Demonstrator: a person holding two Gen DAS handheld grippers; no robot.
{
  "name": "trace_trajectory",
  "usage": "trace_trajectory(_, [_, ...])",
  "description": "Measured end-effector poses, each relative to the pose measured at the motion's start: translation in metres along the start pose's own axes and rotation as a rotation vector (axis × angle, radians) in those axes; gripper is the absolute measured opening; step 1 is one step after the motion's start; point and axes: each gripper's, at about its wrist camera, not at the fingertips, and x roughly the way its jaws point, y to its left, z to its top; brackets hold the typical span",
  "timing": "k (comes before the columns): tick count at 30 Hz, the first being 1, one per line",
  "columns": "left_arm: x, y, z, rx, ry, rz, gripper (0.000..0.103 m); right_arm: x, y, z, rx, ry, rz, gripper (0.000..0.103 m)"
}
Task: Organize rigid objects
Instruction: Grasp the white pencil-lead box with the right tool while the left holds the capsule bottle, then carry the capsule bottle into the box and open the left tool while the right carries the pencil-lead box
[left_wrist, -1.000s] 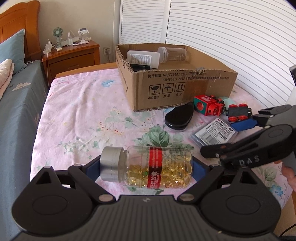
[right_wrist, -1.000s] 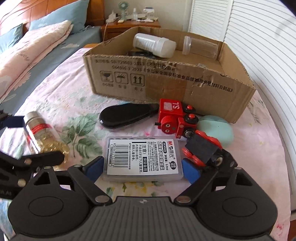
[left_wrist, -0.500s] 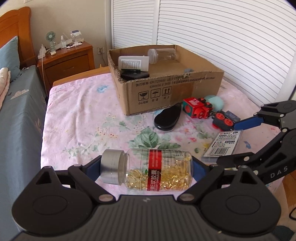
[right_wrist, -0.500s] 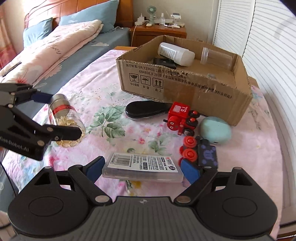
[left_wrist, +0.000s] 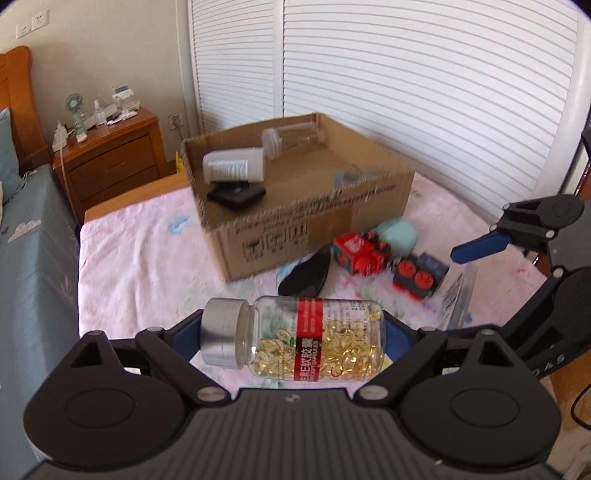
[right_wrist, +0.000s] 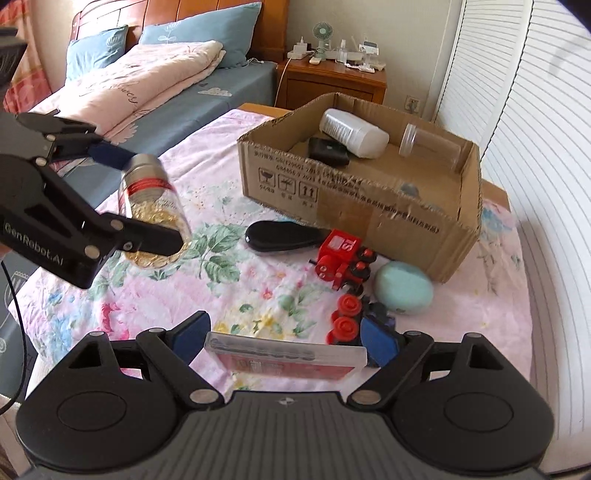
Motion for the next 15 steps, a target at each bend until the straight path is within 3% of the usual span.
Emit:
trace_trajectory(1, [0.001,0.0,0.006,0.006,-0.004,-0.003,0.094,0.0,-0.003,0.003,-0.001,0.003,0.012,0.059])
trace_trajectory(5, [0.008,0.001,0.032,0.033,-0.03,0.01,0.094,0.004,-0.014,0.016,0.008,0.049,0.023,0.061])
trace_trajectory(8, [0.016,0.0,0.046,0.038,-0.045,0.032,0.094,0.01,-0.02,0.018,0.011,0.056,0.007,0.074])
trace_trajectory(10, [0.019,0.0,0.05,0.041,-0.051,0.036,0.094,0.012,-0.021,0.015,0.01,0.06,0.003,0.091])
trace_trajectory(15, [0.02,-0.002,0.049,0.049,-0.051,0.021,0.094,0.01,-0.019,-0.005,0.009,0.08,0.014,0.095])
